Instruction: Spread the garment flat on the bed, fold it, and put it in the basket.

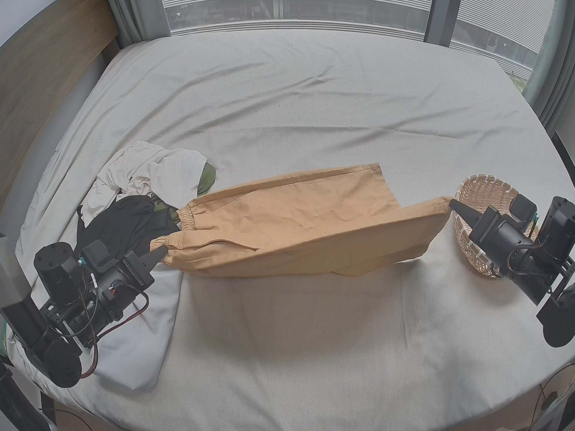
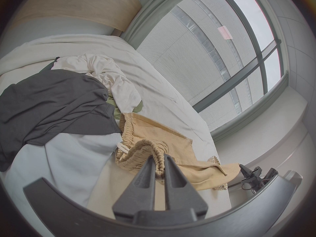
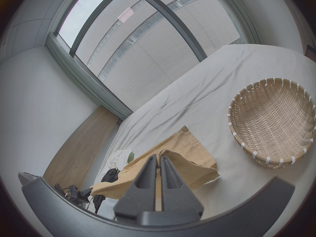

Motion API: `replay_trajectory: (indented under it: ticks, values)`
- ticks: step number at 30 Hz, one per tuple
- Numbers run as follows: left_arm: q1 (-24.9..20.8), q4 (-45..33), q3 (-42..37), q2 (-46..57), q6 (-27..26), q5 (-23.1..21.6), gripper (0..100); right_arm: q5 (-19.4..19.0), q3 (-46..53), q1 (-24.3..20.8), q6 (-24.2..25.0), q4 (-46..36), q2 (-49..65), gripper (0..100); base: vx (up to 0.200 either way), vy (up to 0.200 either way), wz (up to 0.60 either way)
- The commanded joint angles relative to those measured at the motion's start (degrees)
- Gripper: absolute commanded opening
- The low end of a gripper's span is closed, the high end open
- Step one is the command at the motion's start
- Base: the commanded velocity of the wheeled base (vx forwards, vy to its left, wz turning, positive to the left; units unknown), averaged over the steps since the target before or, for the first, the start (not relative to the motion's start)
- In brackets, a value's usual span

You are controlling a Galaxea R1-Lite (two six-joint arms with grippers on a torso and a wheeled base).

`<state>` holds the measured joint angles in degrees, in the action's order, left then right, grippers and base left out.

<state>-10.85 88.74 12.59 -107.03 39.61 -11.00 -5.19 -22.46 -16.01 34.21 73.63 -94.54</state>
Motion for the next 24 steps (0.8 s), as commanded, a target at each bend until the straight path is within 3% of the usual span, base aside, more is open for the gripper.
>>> replay_trajectory:
  ticks: [1, 24]
  values:
    - [0.04, 0.03, 1.12, -0.9, 0.12, 0.8, 0, -0.17, -2.68, 0.27, -0.02, 0.02, -1.97, 0, 0.0, 0.0, 0.0]
    - [0.3, -0.05, 5.86, -4.59, 4.16, 5.63, 0, -0.43, -19.38, 0.27, 0.07, -7.01, -10.58, 0, 0.0, 0.0, 0.0]
